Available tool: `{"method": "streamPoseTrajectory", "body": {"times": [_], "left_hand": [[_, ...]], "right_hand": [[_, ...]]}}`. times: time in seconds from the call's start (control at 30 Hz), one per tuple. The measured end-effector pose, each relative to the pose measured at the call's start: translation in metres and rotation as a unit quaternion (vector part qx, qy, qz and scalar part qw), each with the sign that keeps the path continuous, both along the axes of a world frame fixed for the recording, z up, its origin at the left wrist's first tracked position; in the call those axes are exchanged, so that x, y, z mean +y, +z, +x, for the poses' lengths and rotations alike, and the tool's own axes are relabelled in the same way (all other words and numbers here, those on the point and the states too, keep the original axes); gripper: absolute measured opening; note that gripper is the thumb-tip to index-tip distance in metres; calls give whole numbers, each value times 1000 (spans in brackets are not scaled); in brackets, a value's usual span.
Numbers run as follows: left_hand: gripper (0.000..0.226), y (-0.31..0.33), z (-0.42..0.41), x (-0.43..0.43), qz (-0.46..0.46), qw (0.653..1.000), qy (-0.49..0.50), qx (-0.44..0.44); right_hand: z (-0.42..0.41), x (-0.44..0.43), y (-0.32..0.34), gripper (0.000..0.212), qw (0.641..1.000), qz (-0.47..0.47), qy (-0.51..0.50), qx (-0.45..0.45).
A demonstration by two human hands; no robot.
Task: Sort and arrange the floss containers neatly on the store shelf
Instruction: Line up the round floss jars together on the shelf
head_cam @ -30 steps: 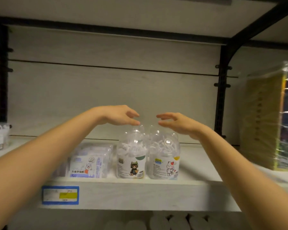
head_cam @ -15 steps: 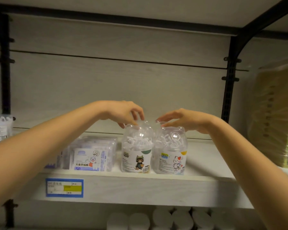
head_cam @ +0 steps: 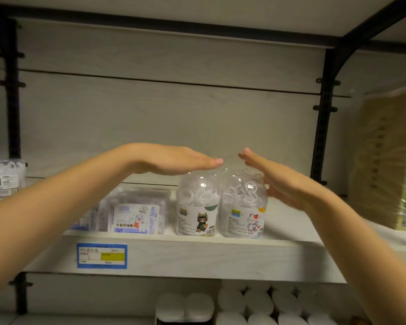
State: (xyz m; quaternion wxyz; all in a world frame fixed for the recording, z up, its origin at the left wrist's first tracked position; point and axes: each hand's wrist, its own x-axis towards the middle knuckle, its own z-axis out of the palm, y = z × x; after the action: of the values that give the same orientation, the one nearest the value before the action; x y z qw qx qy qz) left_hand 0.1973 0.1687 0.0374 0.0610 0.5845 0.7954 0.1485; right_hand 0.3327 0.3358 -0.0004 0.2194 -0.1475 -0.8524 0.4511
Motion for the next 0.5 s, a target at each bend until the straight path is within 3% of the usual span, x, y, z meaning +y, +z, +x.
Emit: {"method": "streamPoseTrajectory", "body": {"times": [0.1,0.23,0.37,0.5], "left_hand": [[63,-8,6,-1,-30,998,-6,56],[62,-7,6,-4,-33,997,6,73],[64,-7,0,-7,-38,996,13,82],[62,-8,2,-18,7,995,-1,96]], "right_hand": [[-3,-7,-16,25,999,-41,7,10],[-10,-12,-17,35,997,-75,8,35],[-11,-23,-14,28,997,-71,9,25],[-3,-28,-17,56,998,-30,-5,49]]}}
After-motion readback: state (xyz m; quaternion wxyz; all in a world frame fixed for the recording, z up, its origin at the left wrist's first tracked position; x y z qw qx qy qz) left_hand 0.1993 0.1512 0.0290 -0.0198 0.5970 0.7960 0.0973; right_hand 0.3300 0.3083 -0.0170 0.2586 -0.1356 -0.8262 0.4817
